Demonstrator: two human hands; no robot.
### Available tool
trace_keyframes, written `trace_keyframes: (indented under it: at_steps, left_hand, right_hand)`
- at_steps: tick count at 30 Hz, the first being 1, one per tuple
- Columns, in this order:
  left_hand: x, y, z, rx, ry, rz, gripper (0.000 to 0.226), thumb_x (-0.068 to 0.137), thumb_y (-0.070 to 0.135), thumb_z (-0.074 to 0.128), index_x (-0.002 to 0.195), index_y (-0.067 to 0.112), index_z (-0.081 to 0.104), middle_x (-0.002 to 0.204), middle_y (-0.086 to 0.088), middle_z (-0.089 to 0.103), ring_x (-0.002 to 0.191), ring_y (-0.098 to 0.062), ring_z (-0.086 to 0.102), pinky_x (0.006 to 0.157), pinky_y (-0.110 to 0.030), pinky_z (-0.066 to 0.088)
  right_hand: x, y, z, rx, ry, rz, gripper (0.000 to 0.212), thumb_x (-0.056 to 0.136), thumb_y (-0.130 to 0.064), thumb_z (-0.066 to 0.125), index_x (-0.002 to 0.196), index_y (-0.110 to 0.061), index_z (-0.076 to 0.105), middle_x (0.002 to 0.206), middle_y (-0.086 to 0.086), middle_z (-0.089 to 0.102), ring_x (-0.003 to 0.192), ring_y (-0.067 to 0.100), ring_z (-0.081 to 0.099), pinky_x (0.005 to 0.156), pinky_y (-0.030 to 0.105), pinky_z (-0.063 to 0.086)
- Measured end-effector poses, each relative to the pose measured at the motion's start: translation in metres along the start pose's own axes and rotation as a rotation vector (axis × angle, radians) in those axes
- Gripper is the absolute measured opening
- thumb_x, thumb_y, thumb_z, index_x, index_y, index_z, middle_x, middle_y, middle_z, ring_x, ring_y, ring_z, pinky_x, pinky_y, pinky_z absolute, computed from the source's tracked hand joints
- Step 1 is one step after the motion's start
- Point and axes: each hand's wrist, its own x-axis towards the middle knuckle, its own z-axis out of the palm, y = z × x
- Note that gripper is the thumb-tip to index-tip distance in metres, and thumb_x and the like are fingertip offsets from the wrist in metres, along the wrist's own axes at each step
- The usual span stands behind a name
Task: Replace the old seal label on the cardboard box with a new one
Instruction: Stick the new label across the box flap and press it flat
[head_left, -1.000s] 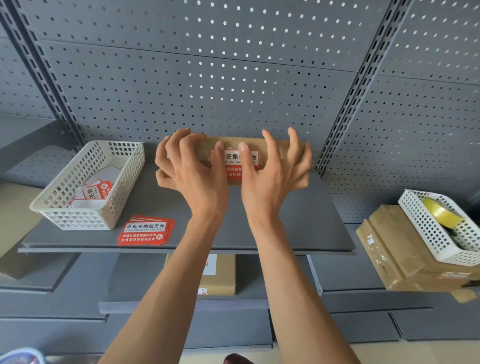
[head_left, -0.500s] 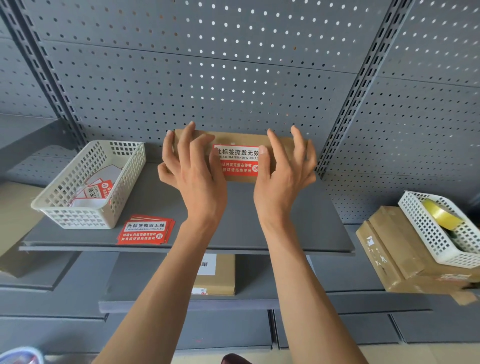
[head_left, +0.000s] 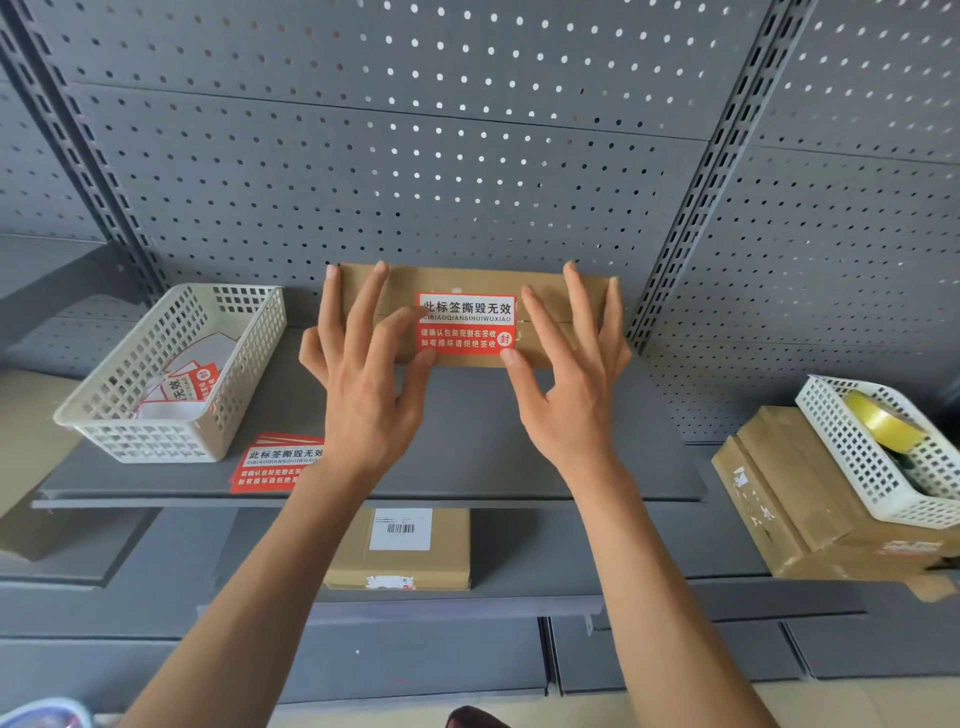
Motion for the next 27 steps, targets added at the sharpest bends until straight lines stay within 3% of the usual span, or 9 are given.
trace_keyframes:
  at_steps: [6,11,15,18,27]
  left_hand:
    - [0.002,0.020,0.008,0.000,0.013,-0.159,0.049,0.093,0.050,0.067,0.130,0.020,0.059,0.163,-0.003,0.035,0.156,-0.035,0.017,0.106,-0.044,0.019]
    - [0.003,0.017,0.010,0.024,0.016,-0.141,0.049,0.093,0.051,0.066,0.131,0.021,0.057,0.164,-0.005,0.035,0.154,-0.037,0.017,0.105,-0.047,0.020]
    - [0.002,0.013,0.006,0.034,0.003,-0.090,0.044,0.096,0.043,0.067,0.135,0.029,0.052,0.164,-0.006,0.033,0.155,-0.037,0.017,0.107,-0.051,0.021]
    - [0.002,0.009,0.003,0.013,0.000,-0.038,0.038,0.100,0.031,0.066,0.137,0.025,0.058,0.164,-0.008,0.034,0.155,-0.038,0.017,0.105,-0.045,0.020]
    - [-0.003,0.006,-0.002,-0.020,0.015,-0.026,0.035,0.100,0.011,0.060,0.134,0.020,0.060,0.162,-0.009,0.038,0.155,-0.033,0.021,0.111,-0.038,0.017]
  right_hand:
    - [0.005,-0.030,0.014,-0.026,0.097,0.179,0.062,0.090,-0.057,0.063,0.143,-0.027,0.056,0.162,0.003,0.036,0.154,0.043,0.015,0.109,0.055,0.025]
    - [0.004,-0.026,0.018,-0.072,0.071,0.155,0.066,0.089,-0.064,0.060,0.145,-0.029,0.053,0.163,0.004,0.034,0.153,0.045,0.013,0.107,0.056,0.026]
    - [-0.001,-0.011,0.011,-0.038,0.067,0.073,0.058,0.094,-0.054,0.060,0.145,-0.027,0.054,0.162,0.006,0.035,0.153,0.044,0.016,0.108,0.054,0.027]
    - [0.000,-0.004,0.008,0.018,0.091,0.051,0.047,0.097,-0.041,0.061,0.141,-0.026,0.056,0.161,0.007,0.038,0.152,0.044,0.018,0.109,0.049,0.024]
    - [-0.005,0.001,0.003,0.055,0.134,0.075,0.038,0.100,-0.006,0.056,0.136,-0.016,0.063,0.156,0.012,0.044,0.150,0.042,0.027,0.116,0.020,0.011]
